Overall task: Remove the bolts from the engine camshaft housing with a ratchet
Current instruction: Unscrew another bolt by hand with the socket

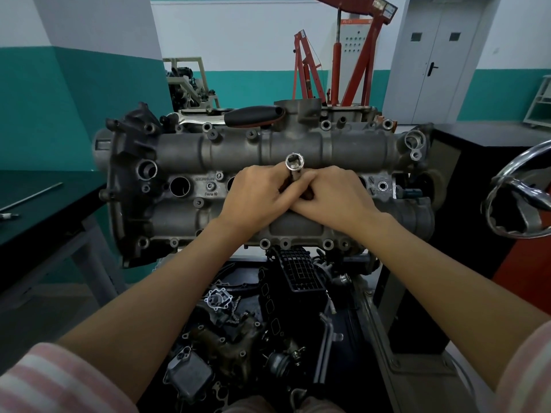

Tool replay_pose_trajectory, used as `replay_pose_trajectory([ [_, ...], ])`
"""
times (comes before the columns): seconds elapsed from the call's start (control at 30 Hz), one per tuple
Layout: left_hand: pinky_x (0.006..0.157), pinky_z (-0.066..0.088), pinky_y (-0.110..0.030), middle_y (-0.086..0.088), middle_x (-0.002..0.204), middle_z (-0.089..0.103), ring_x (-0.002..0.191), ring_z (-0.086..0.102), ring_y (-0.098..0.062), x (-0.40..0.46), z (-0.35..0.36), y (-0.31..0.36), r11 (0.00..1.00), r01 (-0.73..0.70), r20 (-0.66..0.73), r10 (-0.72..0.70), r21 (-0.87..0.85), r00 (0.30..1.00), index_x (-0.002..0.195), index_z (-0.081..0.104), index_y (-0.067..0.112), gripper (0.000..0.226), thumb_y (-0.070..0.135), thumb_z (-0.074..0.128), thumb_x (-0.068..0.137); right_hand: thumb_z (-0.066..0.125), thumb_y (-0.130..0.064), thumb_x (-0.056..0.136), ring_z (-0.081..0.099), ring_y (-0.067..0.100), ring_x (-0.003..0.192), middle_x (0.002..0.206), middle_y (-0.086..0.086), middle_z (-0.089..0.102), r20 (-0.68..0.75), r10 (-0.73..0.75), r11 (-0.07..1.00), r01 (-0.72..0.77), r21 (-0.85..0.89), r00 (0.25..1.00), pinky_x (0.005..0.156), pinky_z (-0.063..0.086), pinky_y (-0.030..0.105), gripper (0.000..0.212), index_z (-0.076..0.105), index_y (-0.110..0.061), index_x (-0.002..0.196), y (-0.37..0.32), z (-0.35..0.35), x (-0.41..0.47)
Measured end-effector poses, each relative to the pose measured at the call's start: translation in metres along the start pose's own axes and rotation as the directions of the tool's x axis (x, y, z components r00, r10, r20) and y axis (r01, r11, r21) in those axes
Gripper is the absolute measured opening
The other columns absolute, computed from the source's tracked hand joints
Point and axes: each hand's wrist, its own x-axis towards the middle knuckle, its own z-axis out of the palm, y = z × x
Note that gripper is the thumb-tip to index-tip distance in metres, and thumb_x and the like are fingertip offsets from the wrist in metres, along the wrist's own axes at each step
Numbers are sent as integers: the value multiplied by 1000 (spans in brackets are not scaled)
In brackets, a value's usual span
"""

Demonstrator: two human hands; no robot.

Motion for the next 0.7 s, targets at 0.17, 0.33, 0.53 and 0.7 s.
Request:
replay_pose_trajectory([
  [0.17, 48, 35, -29, -6, 50, 53, 47, 50, -21, 0, -1, 0, 999, -21, 14, 21, -28, 1000, 59, 57, 3, 50, 46, 51, 86, 54, -29, 87, 59, 31, 77, 68, 2, 54, -9, 34, 999, -34, 23, 999, 60, 29, 30, 25, 38, -22, 69, 0, 0, -2],
  [0.33, 46, 31, -25, 8, 60, 42, 48, 41, -16, -1, -3, 6, 997, -70, -23, 70, 12, 997, 74, 50, 5, 33, 35, 42, 85, 53, -27, 86, 58, 31, 72, 59, -10, 31, -29, 25, 999, -26, -34, 999, 56, 25, 29, 20, 53, -9, 93, 0, 2, -2],
  [0.53, 46, 22, -20, 7, 51, 41, 44, 41, -16, -2, 1, 1, 996, -51, -43, 54, 66, 998, 61, 46, 13, 38, 36, 53, 90, 55, -36, 88, 60, 27, 78, 68, -3, 51, -3, 3, 1000, -3, 12, 1000, 59, 31, 29, 27, 57, -11, 95, 0, 2, -1],
  [0.7, 50, 30, -25, 1, 49, 50, 46, 48, -18, -1, 2, -2, 1000, -10, -10, 10, -7, 1000, 60, 54, 9, 48, 48, 44, 87, 54, -32, 88, 59, 29, 78, 66, -2, 50, 4, 40, 999, -41, 20, 999, 60, 30, 30, 21, 44, -20, 74, 0, 1, -2],
])
